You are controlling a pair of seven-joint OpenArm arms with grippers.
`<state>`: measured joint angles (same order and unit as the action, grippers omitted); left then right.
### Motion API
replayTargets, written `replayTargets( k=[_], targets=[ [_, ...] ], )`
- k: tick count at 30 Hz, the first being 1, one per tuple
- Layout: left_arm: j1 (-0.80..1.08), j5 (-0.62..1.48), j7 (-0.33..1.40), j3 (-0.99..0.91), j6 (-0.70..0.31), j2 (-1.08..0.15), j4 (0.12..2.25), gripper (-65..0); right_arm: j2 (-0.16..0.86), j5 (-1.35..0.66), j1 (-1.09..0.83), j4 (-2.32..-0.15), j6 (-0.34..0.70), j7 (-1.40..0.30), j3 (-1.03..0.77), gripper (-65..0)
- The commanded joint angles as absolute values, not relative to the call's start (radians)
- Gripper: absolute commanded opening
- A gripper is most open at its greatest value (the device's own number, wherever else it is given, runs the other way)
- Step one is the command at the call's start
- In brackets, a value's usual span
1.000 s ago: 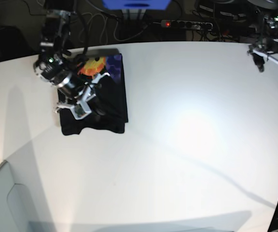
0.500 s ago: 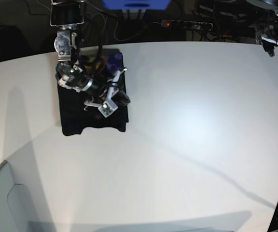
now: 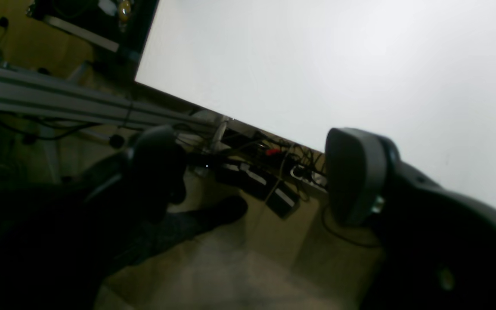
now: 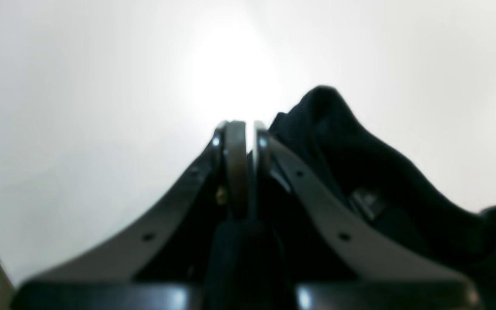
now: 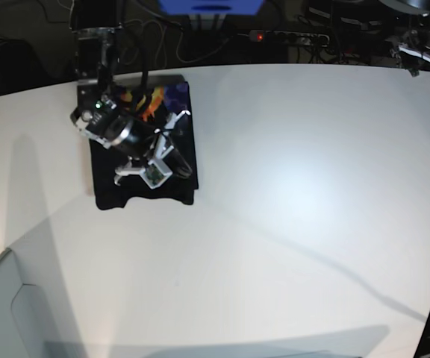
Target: Fold the T-shirt properly
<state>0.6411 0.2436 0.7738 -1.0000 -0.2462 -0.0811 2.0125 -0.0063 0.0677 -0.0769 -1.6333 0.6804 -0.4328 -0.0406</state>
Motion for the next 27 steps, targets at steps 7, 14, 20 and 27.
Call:
replayTargets(
  k=[7, 14, 20, 27],
  targets=[
    [0.723, 0.242, 0.748, -1.009, -0.242, -0.054, 2.032, -13.2, -0.004, 0.045, 0.12, -1.419, 0.698, -0.395, -0.044, -64.8],
    [0.757, 0.283, 0.753, -1.072, -0.243, -0.001, 2.023, -13.0, 0.021, 0.045, 0.237, -1.271, 0.698, -0.395, -0.156, -64.8],
    [0.796, 0.417, 0.757, -1.129, -0.243, 0.004, 2.003, -13.0, 0.027, 0.044, 0.14, -1.477, 0.698, -0.401, -0.314, -64.8],
    [0.855, 0.539, 0.757, -1.133, -0.243, 0.005, 1.991, -13.2, 0.022, 0.041, -0.18, -1.886, 0.698, -0.401, -0.377, -64.8]
  ],
)
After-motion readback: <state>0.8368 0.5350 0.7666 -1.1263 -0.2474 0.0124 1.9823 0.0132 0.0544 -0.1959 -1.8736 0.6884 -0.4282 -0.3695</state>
